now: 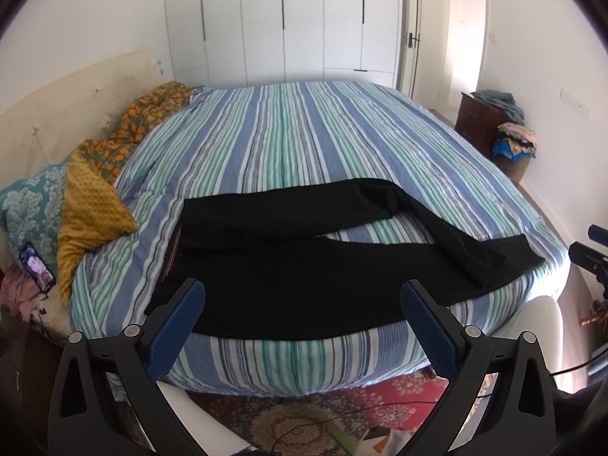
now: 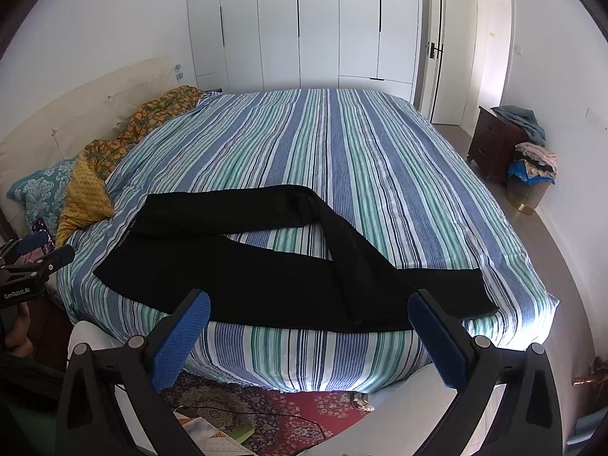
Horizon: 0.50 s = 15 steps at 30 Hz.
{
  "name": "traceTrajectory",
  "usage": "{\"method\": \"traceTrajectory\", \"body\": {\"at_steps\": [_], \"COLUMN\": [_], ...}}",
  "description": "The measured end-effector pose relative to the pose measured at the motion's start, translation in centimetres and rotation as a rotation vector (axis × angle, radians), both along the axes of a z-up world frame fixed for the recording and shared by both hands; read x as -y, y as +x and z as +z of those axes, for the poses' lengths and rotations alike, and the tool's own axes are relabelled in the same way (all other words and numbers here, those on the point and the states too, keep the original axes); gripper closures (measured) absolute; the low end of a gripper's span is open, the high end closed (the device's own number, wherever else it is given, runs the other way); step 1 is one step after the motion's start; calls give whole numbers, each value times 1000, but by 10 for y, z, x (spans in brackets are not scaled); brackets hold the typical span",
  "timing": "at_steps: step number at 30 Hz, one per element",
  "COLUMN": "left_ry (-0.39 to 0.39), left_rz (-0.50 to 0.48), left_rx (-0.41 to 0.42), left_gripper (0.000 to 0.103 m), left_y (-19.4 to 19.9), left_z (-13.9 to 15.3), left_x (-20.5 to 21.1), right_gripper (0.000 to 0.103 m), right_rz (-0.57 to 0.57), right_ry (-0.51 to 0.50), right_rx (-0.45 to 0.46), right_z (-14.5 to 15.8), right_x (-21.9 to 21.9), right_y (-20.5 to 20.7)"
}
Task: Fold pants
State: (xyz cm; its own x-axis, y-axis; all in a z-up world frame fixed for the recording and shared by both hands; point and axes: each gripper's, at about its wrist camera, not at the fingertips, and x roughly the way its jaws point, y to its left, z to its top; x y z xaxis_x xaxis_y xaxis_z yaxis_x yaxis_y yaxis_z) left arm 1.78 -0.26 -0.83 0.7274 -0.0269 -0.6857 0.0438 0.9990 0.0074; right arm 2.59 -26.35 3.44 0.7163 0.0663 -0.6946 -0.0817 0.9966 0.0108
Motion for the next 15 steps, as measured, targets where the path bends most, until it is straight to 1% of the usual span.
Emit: {"method": "traceTrajectory", "body": {"at_steps": [3, 8, 15], "left_ry": [4, 13, 26], "left_rz": [-2, -1, -1], "left_rx": [-8, -17, -18], "left_gripper": [1, 1, 1], "left_y": [0, 1, 0], "left_z": [-1, -2, -1], "left_x": [2, 4, 4], "right_gripper": [0, 0, 1], "right_rz": [-13, -30, -62], "right_ry": [-32, -99, -127], "right_rx": [-7, 11, -3], "right_z": [0, 2, -2], "right_x": [-5, -13, -8], "right_y": [5, 8, 11]}}
